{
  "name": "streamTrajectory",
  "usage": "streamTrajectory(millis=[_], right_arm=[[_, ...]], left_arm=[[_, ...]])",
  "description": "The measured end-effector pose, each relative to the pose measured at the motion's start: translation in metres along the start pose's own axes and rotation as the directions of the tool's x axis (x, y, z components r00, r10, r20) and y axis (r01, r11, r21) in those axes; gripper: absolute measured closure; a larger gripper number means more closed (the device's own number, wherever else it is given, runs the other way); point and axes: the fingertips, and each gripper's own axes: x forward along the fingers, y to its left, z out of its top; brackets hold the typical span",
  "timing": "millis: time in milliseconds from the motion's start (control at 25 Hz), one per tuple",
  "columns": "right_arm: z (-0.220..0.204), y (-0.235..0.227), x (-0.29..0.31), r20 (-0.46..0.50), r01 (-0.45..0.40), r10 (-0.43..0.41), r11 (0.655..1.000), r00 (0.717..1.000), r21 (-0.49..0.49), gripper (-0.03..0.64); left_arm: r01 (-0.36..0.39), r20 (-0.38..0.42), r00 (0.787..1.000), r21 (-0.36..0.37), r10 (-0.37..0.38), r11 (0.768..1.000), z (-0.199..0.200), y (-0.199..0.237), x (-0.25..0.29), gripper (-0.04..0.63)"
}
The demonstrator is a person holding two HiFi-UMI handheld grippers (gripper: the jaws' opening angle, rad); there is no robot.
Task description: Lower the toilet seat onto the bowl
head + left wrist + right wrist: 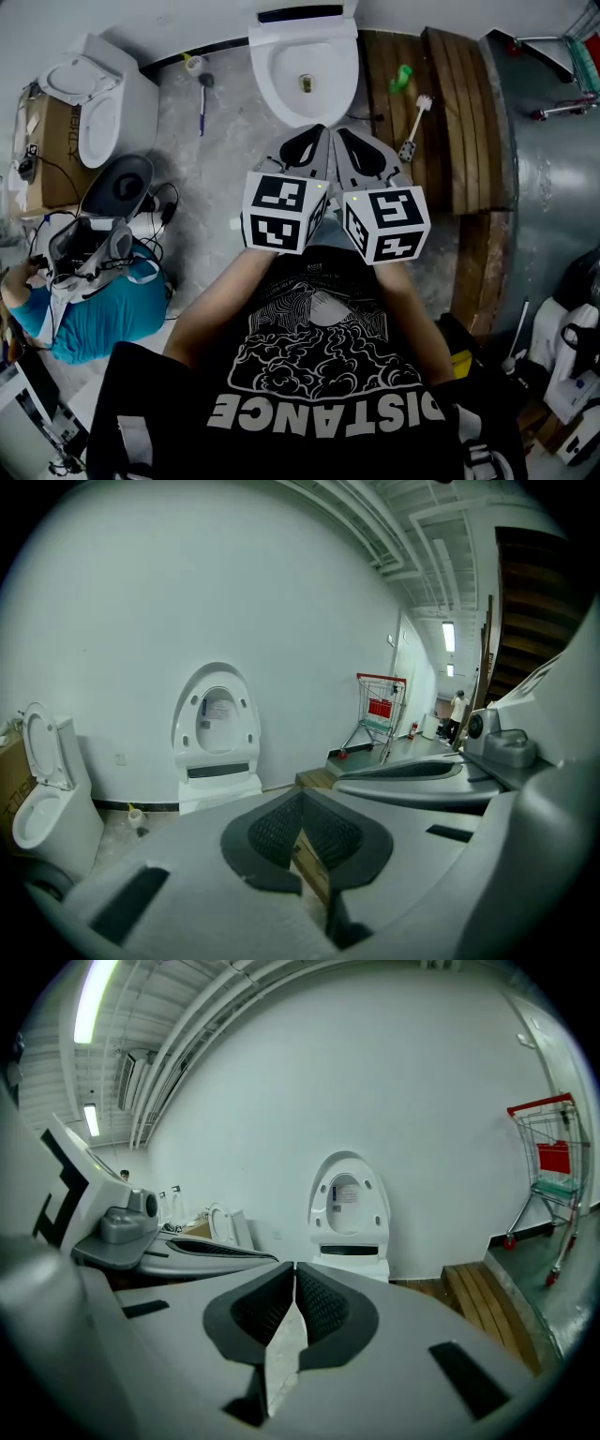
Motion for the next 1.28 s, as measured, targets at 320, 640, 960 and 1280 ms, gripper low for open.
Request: streamTrajectory(millis=[320, 640, 960, 1280], right_arm=[[0.02, -0.05, 0.022, -0.003, -0.029, 0.029, 1.0, 1.0, 0.001, 0.597], [0.031, -0.074, 0.037, -0.004, -0.054, 0.054, 0.999, 0.999, -0.003, 0.597], [0.043, -0.081, 0.062, -0.016, -0.07, 0.07, 0.997, 0.997, -0.033, 0.597], [0.065, -0.089, 0.116, -0.021, -0.063, 0.063, 0.997, 0.998, -0.044, 0.597]], left_arm=[[-0.03, -0.004, 1.0, 0.005, 0.03, 1.0, 0.026, -0.003, 0.048, 0.583], [-0.053, -0.01, 0.999, 0.009, 0.053, 0.999, 0.039, 0.002, 0.069, 0.581], [-0.045, -0.02, 0.999, 0.01, 0.045, 0.999, 0.047, 0.018, 0.088, 0.583], [-0.022, -0.015, 1.0, 0.003, 0.022, 1.0, 0.068, 0.06, 0.122, 0.583]])
